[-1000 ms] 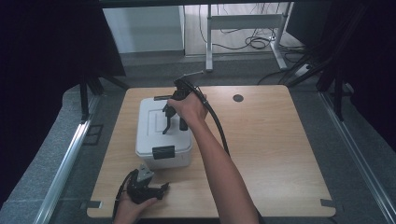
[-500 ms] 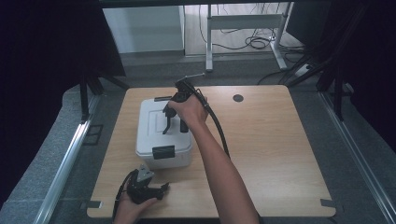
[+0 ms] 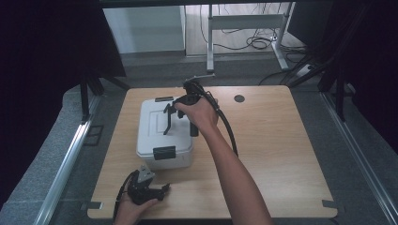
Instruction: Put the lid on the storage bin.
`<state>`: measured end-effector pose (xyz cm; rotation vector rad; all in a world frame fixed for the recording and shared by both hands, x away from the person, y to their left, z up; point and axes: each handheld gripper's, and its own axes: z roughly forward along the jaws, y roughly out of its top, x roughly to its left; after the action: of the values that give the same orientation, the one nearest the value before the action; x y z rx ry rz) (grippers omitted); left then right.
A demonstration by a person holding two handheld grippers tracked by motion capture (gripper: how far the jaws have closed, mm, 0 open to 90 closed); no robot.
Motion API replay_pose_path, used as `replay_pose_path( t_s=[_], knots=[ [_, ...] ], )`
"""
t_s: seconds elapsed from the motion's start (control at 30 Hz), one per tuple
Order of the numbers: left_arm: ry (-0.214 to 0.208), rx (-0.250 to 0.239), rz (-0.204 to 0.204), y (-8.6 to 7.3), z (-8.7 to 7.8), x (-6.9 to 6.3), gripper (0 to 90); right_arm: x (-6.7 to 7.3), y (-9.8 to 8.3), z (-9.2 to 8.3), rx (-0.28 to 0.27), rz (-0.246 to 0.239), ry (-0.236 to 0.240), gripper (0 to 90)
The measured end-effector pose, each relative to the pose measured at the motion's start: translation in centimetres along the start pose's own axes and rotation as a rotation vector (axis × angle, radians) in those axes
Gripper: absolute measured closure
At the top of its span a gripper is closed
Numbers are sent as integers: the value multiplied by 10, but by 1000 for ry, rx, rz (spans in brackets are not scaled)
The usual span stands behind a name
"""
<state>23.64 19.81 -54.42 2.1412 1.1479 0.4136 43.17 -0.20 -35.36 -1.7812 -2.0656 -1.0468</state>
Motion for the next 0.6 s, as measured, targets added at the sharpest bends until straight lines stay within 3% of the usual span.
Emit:
replay_pose_path(
  t_s=[0.27,0.5,0.6],
  knots=[
    [0,-1,-1,0,0,0,122,-16,-16,-31,-68,-38,54,555],
    [-1,-1,-3,0,0,0,122,-48,-35,-67,-152,-79,58,501],
    [0,3,1,0,0,0,122,-60,-43,-78,-177,-75,71,493]
  ],
)
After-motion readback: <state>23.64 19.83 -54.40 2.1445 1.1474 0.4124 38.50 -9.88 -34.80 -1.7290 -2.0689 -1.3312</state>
